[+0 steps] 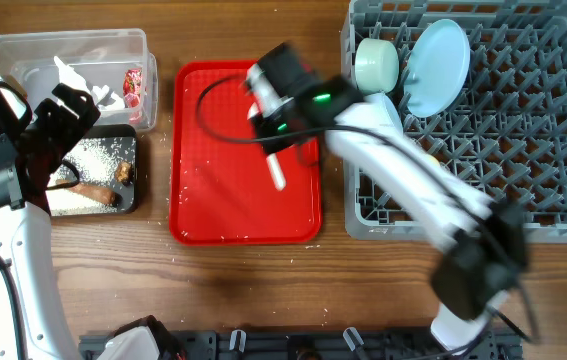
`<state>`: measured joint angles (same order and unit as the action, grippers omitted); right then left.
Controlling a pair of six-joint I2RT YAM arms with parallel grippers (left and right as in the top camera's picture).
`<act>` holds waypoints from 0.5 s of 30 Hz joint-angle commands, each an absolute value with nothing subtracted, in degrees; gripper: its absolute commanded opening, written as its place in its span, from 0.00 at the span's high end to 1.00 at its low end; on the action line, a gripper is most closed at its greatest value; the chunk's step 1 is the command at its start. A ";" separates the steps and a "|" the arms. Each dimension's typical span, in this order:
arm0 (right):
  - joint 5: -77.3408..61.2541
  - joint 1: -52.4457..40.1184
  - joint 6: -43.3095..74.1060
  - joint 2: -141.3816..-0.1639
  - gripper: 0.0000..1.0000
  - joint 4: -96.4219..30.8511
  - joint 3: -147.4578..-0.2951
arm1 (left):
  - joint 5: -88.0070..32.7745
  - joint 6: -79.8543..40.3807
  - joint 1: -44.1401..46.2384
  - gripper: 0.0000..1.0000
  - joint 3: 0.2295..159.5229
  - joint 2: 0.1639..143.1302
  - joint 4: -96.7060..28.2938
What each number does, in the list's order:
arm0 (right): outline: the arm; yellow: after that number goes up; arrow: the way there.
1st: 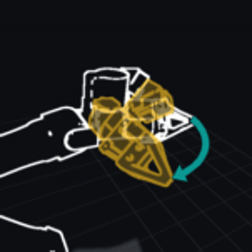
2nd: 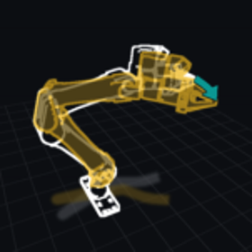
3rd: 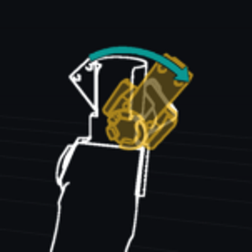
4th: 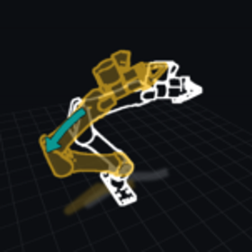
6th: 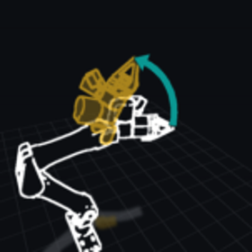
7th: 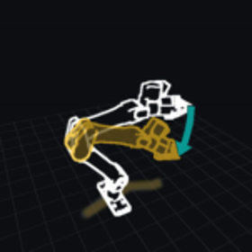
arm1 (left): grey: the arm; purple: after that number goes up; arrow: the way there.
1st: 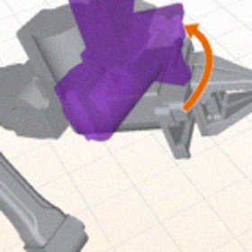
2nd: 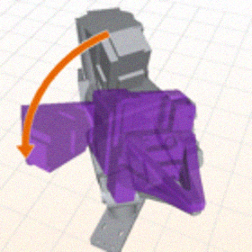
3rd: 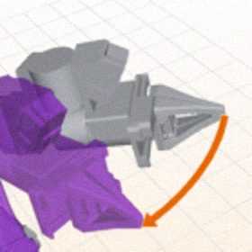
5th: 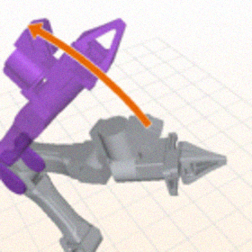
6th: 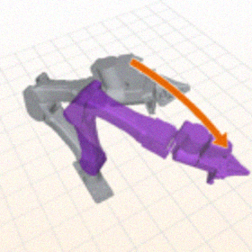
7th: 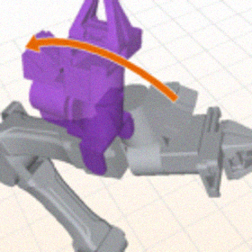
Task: Sort waste into correct bins and load items into the dishwasher rack
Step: 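Carry the white spoon into the dish rack and release it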
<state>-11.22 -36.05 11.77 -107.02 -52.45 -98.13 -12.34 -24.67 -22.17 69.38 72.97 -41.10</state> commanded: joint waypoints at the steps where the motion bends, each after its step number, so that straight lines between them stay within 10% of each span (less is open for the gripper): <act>1: -4.40 -31.73 15.84 -96.75 0.96 -56.25 -99.31 | -13.04 -23.77 -22.06 0.00 70.00 72.93 -40.97; 15: 26.13 -15.27 62.83 -87.85 0.96 -71.00 -93.95 | -13.02 -23.77 -22.06 0.00 70.00 72.93 -40.95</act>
